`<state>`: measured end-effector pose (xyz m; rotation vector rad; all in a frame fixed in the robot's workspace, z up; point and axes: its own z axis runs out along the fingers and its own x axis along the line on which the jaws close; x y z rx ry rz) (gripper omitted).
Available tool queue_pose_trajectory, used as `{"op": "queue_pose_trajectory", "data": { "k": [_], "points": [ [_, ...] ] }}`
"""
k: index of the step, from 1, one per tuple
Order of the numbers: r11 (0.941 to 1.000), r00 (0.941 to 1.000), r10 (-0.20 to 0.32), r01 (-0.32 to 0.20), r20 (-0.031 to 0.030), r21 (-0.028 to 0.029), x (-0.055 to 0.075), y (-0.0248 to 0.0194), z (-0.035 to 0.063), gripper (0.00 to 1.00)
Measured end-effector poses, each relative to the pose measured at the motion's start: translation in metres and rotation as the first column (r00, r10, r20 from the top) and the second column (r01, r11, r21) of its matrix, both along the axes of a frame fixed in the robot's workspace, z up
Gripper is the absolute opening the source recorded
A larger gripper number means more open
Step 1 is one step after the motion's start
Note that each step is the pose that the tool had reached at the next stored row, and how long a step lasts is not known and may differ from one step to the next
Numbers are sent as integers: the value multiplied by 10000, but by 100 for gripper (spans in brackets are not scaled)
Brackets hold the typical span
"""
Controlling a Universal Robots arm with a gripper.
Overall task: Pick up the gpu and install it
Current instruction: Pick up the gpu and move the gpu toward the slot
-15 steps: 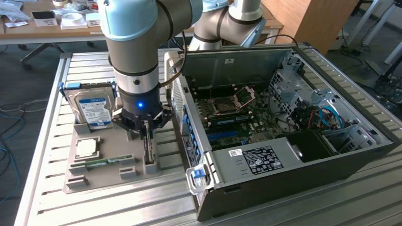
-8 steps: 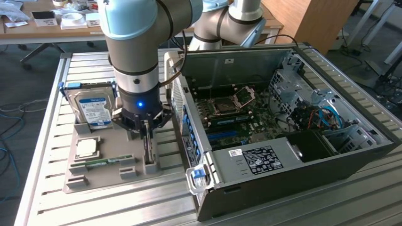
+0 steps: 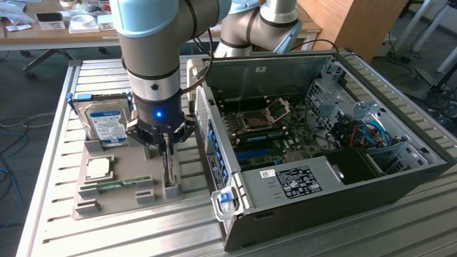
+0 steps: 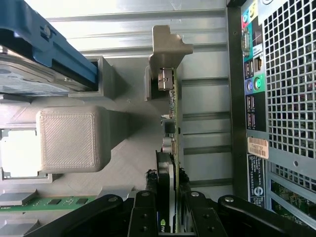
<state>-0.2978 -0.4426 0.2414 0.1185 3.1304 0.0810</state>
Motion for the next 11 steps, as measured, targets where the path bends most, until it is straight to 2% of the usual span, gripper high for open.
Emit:
{"op": "queue_pose_trajectory", "data": {
  "k": [11],
  "points": [
    [10000, 10000, 0, 0, 0, 0, 0, 0, 264, 27]
  ]
}}
